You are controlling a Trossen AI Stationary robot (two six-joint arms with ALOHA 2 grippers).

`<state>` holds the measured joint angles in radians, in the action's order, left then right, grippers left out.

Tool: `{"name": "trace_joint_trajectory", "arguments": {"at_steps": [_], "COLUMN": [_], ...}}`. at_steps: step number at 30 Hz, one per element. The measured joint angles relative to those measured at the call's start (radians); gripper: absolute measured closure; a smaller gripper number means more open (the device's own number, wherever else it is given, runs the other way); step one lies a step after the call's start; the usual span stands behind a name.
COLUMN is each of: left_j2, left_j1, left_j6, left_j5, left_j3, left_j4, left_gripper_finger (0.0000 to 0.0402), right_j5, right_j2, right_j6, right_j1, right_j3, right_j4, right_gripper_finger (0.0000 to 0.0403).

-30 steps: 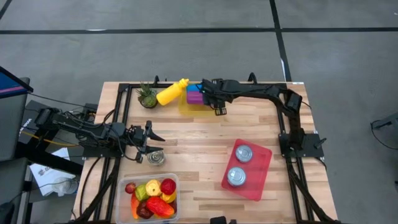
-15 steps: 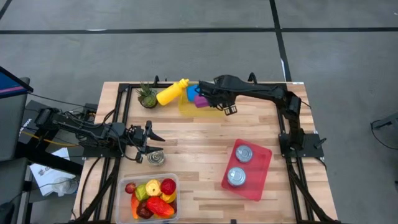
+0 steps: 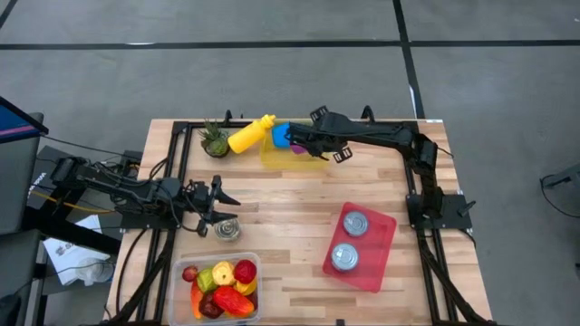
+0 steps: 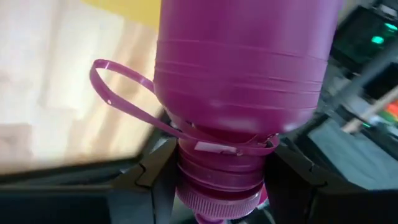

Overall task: Pick & Place Food Item
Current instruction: Adjust the purple tumbler in the yellow bin

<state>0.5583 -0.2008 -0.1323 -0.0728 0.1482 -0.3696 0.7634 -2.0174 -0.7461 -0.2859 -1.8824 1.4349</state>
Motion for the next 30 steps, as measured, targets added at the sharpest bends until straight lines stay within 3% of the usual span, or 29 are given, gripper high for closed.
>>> {"name": "trace_joint_trajectory", "arguments": {"at_steps": [5, 13, 25, 30], "left_j2": [0.000, 0.000, 0.000, 0.000], "left_j1": [0.000, 0.000, 0.000, 0.000], "left_j6": [-0.048, -0.081, -0.085, -0.078], "left_j5": [0.000, 0.026, 0.026, 0.026], "left_j3": [0.000, 0.000, 0.000, 0.000], "left_j4": [-0.102, -0.110, -0.073, -0.073], "left_gripper_finger": [0.0229, 0.0229, 0.0229, 0.0229], "right_j5": [0.053, 0.064, 0.320, 0.345], "right_j2": [0.000, 0.001, 0.000, 0.000], "right_j6": [-0.063, -0.248, -0.409, -0.423], "right_j1": [-0.004, -0.010, 0.025, 0.049], "right_j3": [0.000, 0.095, 0.339, 0.349], "right_j4": [0.020, 0.023, -0.058, -0.075], "right_gripper_finger": [0.0221, 0.0221, 0.0221, 0.0221]}}
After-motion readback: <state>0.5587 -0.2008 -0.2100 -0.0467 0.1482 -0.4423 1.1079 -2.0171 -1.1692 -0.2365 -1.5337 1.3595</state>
